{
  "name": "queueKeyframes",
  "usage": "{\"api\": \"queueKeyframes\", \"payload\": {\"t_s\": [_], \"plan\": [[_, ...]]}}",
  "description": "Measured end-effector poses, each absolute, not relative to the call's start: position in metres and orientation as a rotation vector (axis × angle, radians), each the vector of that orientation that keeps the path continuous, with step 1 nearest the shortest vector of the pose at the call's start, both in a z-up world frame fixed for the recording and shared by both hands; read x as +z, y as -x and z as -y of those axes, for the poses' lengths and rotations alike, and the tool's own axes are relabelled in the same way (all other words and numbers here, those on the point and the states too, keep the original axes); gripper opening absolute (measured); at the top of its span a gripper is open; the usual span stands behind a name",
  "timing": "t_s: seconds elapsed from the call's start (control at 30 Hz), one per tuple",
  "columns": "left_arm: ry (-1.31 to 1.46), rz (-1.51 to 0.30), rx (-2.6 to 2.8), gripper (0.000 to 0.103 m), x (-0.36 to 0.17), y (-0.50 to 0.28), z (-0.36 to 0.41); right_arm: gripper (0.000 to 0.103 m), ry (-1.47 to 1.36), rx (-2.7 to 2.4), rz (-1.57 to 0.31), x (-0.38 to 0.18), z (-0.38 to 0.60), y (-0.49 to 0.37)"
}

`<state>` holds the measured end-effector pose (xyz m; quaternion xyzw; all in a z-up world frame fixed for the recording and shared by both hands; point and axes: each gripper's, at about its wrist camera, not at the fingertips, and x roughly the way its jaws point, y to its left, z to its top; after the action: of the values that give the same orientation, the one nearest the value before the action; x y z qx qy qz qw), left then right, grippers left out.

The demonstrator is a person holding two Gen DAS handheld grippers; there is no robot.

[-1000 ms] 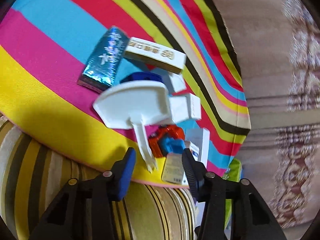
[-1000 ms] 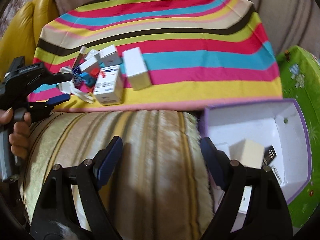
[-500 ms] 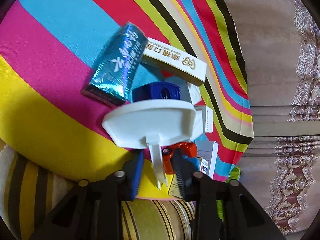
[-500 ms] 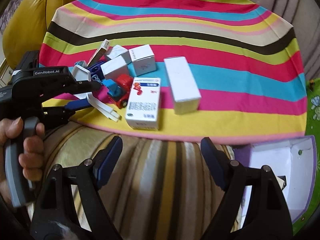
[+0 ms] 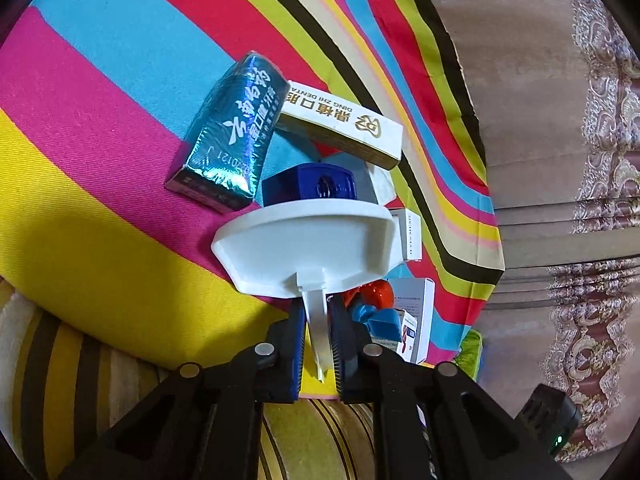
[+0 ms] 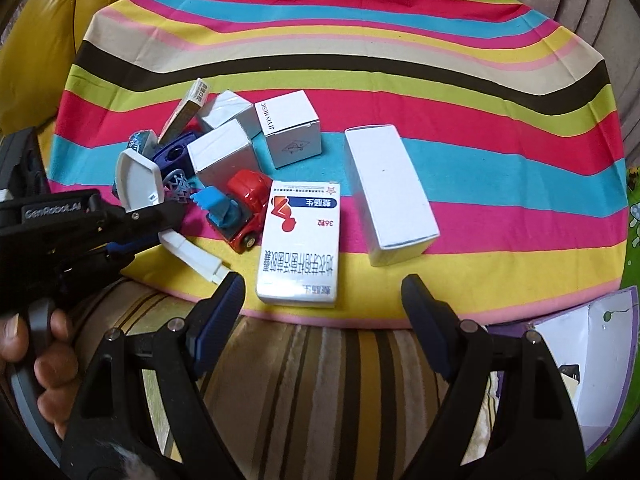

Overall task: Organize rigid objects
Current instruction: 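Grasp the white plastic stand with the left gripper while the right grasps a white medicine box, then carry the stand and medicine box into the purple-rimmed box and release them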

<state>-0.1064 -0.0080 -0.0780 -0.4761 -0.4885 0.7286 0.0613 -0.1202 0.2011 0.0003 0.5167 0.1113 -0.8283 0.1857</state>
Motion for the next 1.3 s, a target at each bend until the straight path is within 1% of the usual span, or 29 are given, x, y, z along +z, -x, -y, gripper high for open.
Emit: {"api": "queueKeyframes", "payload": {"t_s": [0.23, 0.3, 0.37, 0.4, 0.47, 0.67, 0.87, 1.1, 1.3], "plan": [[1.41, 1.434, 2.232, 0.012, -0.072, 0.103, 0.006, 0.082, -1.495, -2.329, -0.33, -0.007, -0.194, 0.131], [1.399, 1.418, 2.242, 0.012, -0.07, 0.102, 0.005, 0.077, -1.503, -2.326, -0.339, -0.009, -0.191, 0.132], [1.39, 1.404, 2.252, 0.012, -0.068, 0.102, 0.003, 0.067, -1.515, -2.315, -0.339, -0.012, -0.189, 0.134], [1.388, 1.4, 2.255, 0.012, -0.068, 0.102, 0.003, 0.064, -1.524, -2.308, -0.337, -0.013, -0.189, 0.134], [1.382, 1.392, 2.261, 0.012, -0.067, 0.102, 0.003, 0.047, -1.536, -2.294, -0.329, -0.015, -0.19, 0.135], [1.342, 1.373, 2.295, 0.012, -0.062, 0.098, 0.003, 0.046, -1.514, -2.286, -0.313, -0.014, -0.192, 0.131], [1.265, 1.291, 2.357, 0.011, -0.042, 0.09, -0.004, 0.046, -1.453, -2.31, -0.306, -0.005, -0.202, 0.117], [1.148, 1.245, 2.406, 0.011, -0.018, 0.07, -0.017, 0.046, -1.393, -2.353, -0.301, 0.008, -0.222, 0.098], [1.113, 1.237, 2.379, 0.011, -0.011, 0.059, -0.028, 0.045, -1.384, -2.378, -0.27, 0.017, -0.239, 0.079]]}}
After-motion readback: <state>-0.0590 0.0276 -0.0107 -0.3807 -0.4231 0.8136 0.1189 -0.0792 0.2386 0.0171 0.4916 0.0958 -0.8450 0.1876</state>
